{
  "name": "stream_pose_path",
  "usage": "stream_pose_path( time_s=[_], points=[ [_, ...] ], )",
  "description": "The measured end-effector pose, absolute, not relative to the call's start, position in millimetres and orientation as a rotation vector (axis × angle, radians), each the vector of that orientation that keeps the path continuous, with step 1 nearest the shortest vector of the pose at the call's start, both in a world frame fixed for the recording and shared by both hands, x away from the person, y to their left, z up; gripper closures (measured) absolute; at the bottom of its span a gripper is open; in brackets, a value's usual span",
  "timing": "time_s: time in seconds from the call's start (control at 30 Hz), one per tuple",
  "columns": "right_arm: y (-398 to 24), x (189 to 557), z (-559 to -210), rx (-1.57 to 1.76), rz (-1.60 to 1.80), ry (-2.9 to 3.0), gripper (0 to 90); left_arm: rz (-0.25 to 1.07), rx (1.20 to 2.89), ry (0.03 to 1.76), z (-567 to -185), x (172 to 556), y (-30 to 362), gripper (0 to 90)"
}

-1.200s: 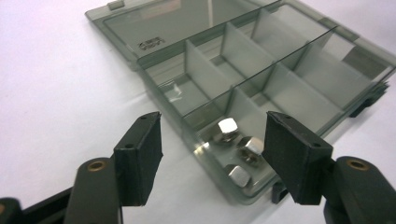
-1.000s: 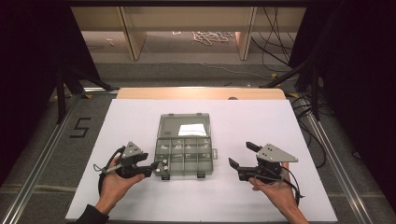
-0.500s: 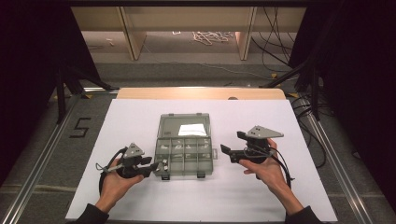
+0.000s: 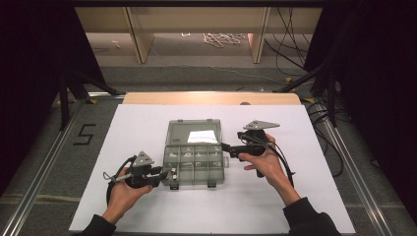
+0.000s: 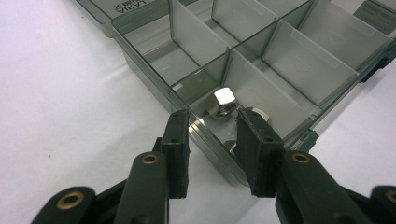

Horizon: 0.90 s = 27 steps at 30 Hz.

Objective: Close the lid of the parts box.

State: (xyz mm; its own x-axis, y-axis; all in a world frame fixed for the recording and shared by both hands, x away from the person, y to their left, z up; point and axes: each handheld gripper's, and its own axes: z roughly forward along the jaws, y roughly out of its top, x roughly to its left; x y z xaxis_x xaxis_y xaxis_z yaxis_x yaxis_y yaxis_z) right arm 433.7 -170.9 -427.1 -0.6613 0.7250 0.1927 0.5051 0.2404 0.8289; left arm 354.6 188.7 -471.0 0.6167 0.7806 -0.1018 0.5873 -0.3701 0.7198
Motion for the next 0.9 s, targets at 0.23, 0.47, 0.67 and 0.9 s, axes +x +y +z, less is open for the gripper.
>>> stream_pose_path(
  time_s=[0.23,0.47,0.67,0.9],
  points=[
    [-162.1,449.5,-427.7,1.24,1.365,2.338,17.4,0.324,2.131,1.059,-469.6,354.8,190.8,65.5],
    [-158.5,468.2,-432.8,1.324,1.321,2.359,18.0,0.31,2.103,1.078,-470.6,354.9,189.8,65.5],
    [-156.5,481.2,-435.9,1.373,1.308,2.377,19.6,0.312,2.088,1.092,-471.2,354.2,188.6,65.4],
    [-153.3,489.0,-439.9,1.411,1.266,2.404,19.8,0.311,2.084,1.093,-471.5,354.2,188.6,65.4]
  ],
)
